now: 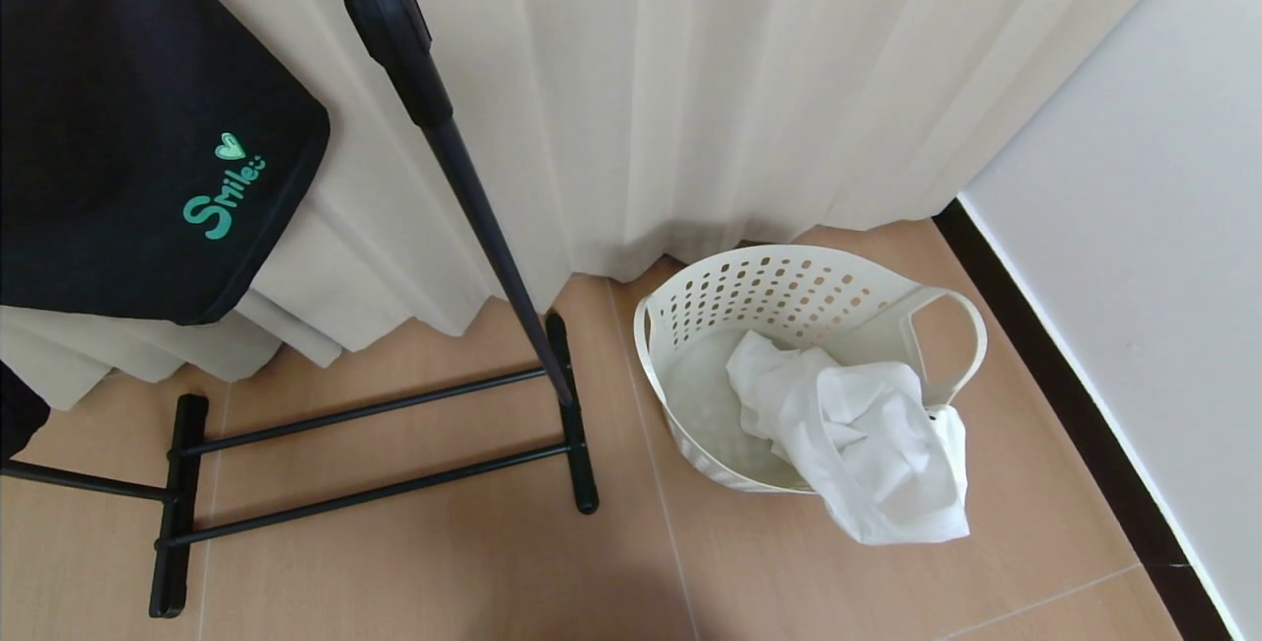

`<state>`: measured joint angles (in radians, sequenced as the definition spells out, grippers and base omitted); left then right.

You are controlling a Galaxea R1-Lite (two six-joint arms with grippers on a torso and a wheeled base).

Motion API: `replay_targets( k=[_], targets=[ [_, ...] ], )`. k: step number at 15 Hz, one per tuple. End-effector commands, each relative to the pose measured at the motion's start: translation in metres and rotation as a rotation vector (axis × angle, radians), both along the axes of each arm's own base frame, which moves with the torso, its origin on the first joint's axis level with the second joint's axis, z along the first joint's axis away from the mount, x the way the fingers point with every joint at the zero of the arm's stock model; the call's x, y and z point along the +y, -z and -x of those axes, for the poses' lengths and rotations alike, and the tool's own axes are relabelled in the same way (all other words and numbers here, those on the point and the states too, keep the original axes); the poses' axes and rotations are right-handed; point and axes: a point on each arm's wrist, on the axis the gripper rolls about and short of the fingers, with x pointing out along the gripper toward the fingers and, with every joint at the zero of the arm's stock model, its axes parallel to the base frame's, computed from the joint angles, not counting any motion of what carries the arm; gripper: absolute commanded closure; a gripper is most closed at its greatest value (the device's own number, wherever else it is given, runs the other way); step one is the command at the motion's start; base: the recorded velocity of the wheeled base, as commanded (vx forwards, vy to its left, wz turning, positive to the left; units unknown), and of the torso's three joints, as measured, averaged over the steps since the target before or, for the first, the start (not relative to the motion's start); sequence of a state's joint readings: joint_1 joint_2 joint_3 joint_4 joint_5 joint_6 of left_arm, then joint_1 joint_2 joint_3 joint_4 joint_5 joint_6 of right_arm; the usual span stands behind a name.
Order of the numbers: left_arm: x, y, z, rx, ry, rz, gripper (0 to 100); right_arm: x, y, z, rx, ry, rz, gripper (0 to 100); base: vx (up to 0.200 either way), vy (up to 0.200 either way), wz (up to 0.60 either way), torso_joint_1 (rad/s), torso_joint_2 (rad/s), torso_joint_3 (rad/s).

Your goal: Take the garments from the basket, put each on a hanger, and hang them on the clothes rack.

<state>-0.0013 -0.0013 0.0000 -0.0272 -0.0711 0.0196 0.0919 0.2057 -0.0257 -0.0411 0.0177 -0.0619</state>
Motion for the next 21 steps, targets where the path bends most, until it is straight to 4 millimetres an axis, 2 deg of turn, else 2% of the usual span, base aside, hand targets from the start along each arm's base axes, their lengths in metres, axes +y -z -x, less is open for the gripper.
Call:
replay_targets(
  k=[1,4,7,9,11,13,16,19,21],
  targets=[
    [0.000,0.000,0.000,0.001,0.000,0.000,0,0.014,-0.018,-0.052,0.283,-0.200,0.091,0,0.000,0.000,0.00,0.000,0.00,0.000],
    [0.000,0.000,0.000,0.001,0.000,0.000,0,0.037,-0.036,-0.119,0.406,-0.292,0.273,0,0.000,0.000,0.00,0.000,0.00,0.000],
    [0.000,0.000,0.000,-0.001,0.000,0.000,0,0.056,-0.049,-0.181,0.345,-0.384,0.533,0,0.000,0.000,0.00,0.000,0.00,0.000],
    [0.000,0.000,0.000,0.001,0.000,0.000,0,0.066,-0.055,-0.211,0.297,-0.450,0.712,0,0.000,0.000,0.00,0.000,0.00,0.000],
    [0.000,0.000,0.000,0.001,0.000,0.000,0,0.072,-0.050,-0.230,0.289,-0.495,0.829,0,0.000,0.000,0.00,0.000,0.00,0.000],
    [0.000,0.000,0.000,0.001,0.000,0.000,0,0.081,-0.039,-0.262,0.314,-0.518,0.932,0,0.000,0.000,0.00,0.000,0.00,0.000],
    [0.000,0.000,0.000,0.001,0.000,0.000,0,0.093,-0.031,-0.319,0.349,-0.398,0.991,0,0.000,0.000,0.00,0.000,0.00,0.000],
    [0.000,0.000,0.000,0.001,0.000,0.000,0,0.088,-0.021,-0.355,0.363,-0.355,0.981,0,0.000,0.000,0.00,0.000,0.00,0.000],
    [0.000,0.000,0.000,0.001,0.000,0.000,0,0.082,-0.009,-0.371,0.395,-0.332,0.980,0,0.000,0.000,0.00,0.000,0.00,0.000]
  ],
)
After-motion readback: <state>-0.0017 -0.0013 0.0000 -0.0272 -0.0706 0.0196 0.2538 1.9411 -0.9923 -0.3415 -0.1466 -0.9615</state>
